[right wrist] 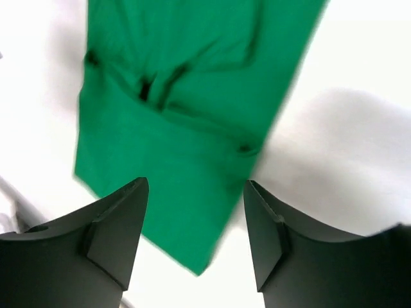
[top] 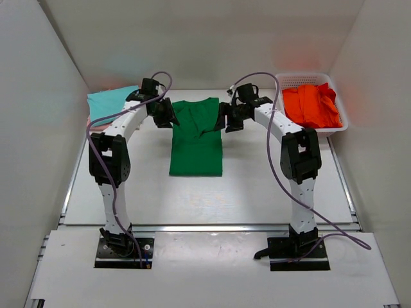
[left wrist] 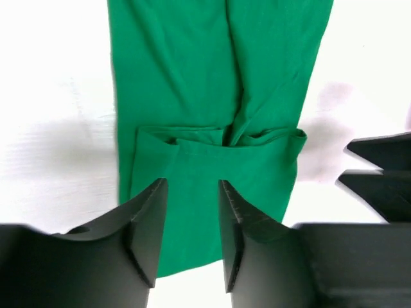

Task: Fold and stack the t-shirts
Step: Fold the folded rectangular tshirt in 1/3 of the way, then grab one side of the 2/3 rectangular tshirt with both arms

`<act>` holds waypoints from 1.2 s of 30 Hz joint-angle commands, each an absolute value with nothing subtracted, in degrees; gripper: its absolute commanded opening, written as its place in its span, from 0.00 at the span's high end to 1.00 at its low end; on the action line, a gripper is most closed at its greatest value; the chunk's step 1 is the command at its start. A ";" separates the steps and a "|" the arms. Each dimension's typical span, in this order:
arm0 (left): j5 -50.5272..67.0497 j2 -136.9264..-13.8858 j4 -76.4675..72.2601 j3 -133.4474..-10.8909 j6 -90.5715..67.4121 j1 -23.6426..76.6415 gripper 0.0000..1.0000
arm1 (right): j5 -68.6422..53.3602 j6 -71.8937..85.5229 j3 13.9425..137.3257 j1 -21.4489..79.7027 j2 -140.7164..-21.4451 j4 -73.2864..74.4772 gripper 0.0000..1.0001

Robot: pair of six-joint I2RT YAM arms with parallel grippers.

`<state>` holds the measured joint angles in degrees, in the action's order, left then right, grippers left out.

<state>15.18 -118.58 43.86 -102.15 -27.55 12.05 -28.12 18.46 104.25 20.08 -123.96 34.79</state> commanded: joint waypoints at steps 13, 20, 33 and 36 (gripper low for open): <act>7.12 -85.36 31.56 -53.89 -29.87 17.57 0.29 | -14.78 36.64 54.69 26.96 -88.43 10.40 0.72; 5.98 -81.30 21.19 -43.51 -37.25 17.67 0.29 | -14.50 47.80 43.86 32.87 -88.93 -3.06 0.61; 3.25 -87.45 8.44 -41.40 -47.37 18.28 0.40 | -16.87 49.74 46.41 29.09 -97.91 -6.68 0.51; 3.16 -88.94 8.09 -41.74 -47.55 18.54 0.44 | -17.05 50.36 47.19 29.18 -99.05 -6.16 0.50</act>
<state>4.19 -88.09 10.76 -41.63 -45.93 18.09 -17.96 50.09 46.00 29.43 -97.76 -6.37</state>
